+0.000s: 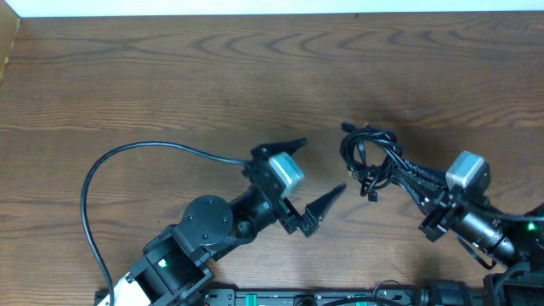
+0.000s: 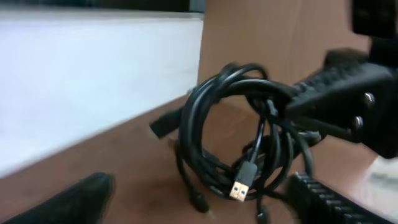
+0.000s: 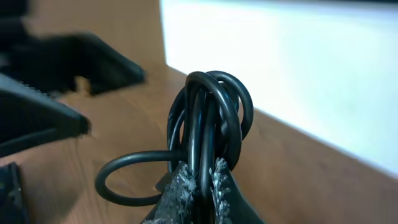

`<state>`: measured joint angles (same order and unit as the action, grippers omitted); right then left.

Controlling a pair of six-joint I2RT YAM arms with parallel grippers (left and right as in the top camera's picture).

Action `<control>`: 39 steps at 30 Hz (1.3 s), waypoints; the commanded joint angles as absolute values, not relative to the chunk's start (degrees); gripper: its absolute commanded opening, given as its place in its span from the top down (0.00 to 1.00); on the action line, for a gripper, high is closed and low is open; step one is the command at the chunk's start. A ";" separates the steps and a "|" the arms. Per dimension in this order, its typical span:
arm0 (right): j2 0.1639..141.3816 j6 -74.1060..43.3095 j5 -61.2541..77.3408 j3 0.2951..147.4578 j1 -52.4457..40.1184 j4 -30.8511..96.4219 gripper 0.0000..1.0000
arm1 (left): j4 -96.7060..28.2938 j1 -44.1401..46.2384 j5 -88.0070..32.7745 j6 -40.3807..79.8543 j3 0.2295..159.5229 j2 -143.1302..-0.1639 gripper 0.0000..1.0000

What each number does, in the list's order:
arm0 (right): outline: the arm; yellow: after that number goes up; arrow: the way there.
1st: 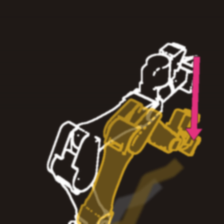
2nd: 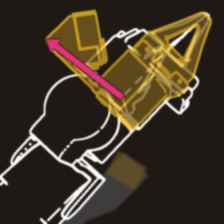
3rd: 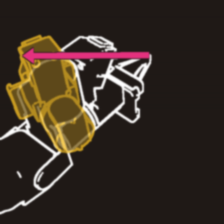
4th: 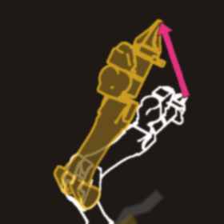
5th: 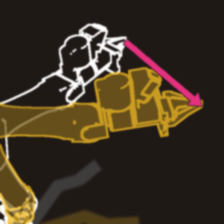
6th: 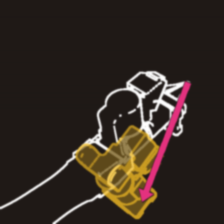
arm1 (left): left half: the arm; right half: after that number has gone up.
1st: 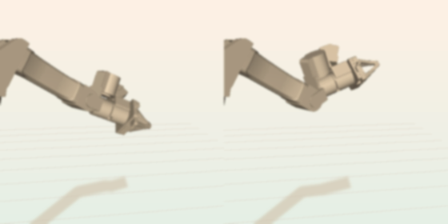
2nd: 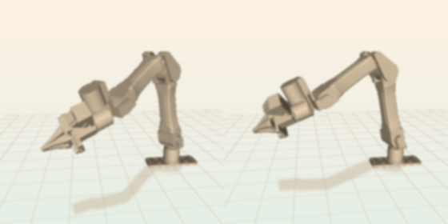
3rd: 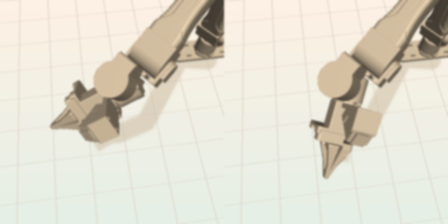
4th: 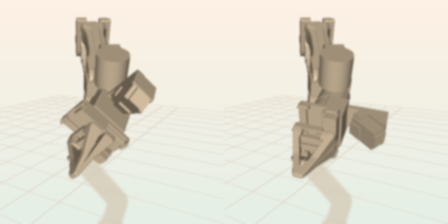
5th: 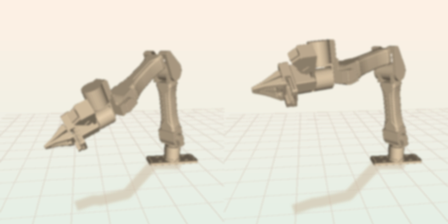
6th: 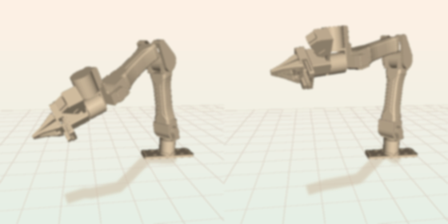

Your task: Untangle cables

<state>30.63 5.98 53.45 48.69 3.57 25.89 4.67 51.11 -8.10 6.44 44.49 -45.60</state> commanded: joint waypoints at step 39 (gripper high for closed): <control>30.37 -3.16 66.19 49.43 3.66 13.04 0.99 | 13.04 51.24 -13.89 55.02 44.86 -49.12 0.67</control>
